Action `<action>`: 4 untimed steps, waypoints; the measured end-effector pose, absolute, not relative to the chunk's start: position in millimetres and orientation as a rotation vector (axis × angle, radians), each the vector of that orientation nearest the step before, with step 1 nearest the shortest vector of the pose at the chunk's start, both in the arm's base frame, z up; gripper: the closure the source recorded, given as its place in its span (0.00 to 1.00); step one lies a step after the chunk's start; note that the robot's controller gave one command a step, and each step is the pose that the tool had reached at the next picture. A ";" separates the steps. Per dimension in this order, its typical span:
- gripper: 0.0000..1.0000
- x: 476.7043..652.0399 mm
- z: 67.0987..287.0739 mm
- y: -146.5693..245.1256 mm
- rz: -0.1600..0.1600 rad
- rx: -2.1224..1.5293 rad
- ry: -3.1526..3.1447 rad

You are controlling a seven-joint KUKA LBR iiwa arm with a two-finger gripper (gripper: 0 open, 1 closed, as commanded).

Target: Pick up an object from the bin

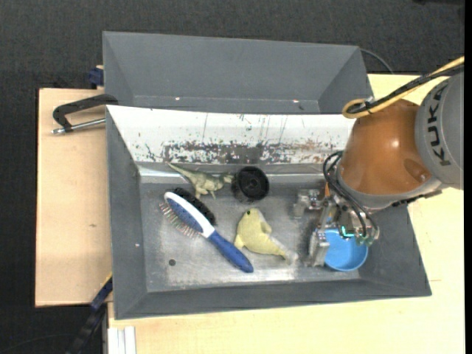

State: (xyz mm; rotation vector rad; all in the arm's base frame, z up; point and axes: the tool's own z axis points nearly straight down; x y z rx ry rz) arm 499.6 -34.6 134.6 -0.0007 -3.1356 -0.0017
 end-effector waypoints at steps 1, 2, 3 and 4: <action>0.00 495.4 67.5 29.7 -0.005 -0.155 -3.133; 0.00 492.2 100.9 40.4 -0.005 -0.978 -2.990; 0.00 493.0 100.2 37.6 -0.003 -1.276 -2.874; 0.00 494.8 70.3 35.3 -0.001 -1.506 -2.756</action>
Offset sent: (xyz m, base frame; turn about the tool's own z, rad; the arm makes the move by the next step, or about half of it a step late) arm -0.0034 0.0597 -0.0646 0.1031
